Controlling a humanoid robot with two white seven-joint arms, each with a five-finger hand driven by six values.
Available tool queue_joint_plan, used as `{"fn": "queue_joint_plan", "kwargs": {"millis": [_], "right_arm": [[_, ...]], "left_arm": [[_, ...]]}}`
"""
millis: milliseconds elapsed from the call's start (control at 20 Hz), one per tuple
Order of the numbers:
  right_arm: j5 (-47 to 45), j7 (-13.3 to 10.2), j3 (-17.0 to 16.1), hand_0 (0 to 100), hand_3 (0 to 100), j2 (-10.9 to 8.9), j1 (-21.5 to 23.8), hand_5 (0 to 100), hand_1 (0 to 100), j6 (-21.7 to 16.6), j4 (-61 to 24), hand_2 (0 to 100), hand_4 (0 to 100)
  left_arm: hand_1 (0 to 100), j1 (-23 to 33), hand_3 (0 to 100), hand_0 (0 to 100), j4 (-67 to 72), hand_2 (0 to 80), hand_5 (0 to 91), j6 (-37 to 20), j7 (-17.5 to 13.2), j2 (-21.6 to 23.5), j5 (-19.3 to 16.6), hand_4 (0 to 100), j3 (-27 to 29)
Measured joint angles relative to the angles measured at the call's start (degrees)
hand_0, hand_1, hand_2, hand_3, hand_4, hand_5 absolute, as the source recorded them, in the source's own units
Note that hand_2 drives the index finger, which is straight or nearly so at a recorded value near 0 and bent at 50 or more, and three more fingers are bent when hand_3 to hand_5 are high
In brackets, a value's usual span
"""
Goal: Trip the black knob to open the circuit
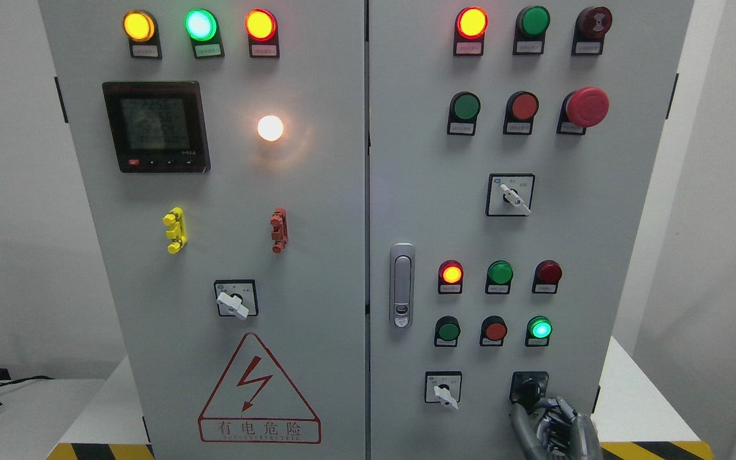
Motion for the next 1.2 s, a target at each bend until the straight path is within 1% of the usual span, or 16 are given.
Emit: {"fn": "queue_joint_plan", "kwargs": {"millis": [401, 1202], "right_arm": [[0.01, 0.00, 0.00, 41, 93, -0.05, 0.02, 100, 63, -0.06, -0.02, 52, 99], [0.01, -0.13, -1.64, 41, 93, -0.19, 0.06, 100, 64, -0.29, -0.05, 52, 98]], "left_arm": [[39, 0.00, 0, 12, 0.00, 0.0, 0.0, 0.00, 0.00, 0.00, 0.00, 0, 0.00], [39, 0.00, 0, 12, 0.00, 0.0, 0.0, 0.00, 0.00, -0.01, 0.00, 0, 0.00]]}}
